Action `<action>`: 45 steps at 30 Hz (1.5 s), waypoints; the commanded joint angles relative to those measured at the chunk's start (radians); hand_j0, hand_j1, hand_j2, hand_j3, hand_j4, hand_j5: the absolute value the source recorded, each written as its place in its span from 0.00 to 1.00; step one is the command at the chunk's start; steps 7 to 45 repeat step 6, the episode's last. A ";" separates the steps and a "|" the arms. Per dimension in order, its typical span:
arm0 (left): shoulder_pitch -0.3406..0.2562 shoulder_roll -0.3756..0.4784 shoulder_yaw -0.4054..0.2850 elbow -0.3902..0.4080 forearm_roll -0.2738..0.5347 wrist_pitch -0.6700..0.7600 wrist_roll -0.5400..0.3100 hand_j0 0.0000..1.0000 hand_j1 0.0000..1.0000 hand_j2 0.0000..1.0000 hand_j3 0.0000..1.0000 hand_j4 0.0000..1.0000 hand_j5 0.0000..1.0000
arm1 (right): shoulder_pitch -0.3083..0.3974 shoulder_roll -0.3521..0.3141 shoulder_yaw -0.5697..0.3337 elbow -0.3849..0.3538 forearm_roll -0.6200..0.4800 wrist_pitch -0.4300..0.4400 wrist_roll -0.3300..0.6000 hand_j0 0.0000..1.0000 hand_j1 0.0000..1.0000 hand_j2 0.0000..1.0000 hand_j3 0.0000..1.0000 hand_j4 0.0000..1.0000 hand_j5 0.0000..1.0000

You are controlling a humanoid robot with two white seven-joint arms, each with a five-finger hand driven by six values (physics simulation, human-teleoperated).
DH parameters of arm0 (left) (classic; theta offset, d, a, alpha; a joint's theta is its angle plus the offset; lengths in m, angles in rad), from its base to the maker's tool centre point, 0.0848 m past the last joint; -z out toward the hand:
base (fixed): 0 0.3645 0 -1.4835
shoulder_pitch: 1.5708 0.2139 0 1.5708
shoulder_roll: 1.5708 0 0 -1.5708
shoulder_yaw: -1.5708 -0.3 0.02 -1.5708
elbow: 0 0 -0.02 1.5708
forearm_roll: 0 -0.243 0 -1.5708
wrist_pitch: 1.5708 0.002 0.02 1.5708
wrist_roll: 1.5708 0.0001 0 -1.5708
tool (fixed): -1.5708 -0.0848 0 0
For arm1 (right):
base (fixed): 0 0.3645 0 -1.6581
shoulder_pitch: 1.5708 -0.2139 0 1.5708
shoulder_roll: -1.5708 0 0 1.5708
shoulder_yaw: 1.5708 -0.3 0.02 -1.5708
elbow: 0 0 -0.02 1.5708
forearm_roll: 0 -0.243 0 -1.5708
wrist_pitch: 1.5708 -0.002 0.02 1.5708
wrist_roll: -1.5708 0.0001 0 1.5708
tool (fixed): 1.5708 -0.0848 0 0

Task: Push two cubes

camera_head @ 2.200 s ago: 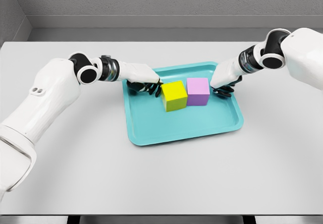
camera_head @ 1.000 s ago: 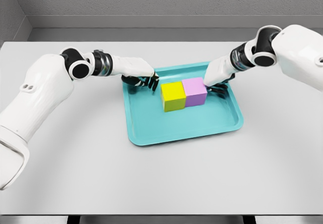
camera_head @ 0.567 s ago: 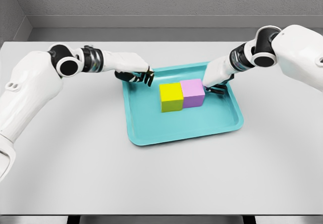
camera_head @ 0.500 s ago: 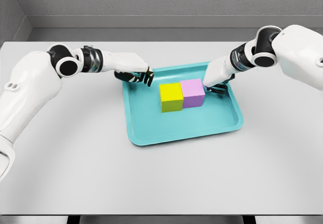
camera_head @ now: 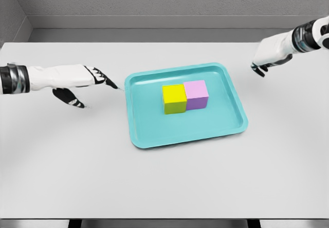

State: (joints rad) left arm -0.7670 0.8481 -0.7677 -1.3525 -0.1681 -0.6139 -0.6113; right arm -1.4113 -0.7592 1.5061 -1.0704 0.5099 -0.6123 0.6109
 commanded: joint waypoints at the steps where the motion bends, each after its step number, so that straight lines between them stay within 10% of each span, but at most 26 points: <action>1: 0.000 0.078 0.022 -0.010 0.012 0.003 0.000 1.00 1.00 1.00 1.00 1.00 1.00 | 0.002 -0.074 -0.030 -0.002 -0.004 0.001 0.000 1.00 1.00 1.00 1.00 1.00 1.00; 45: 0.061 0.097 0.037 -0.010 0.012 0.003 0.000 1.00 1.00 1.00 1.00 1.00 1.00 | 0.011 -0.074 -0.047 -0.002 -0.001 0.001 0.000 1.00 1.00 1.00 1.00 1.00 1.00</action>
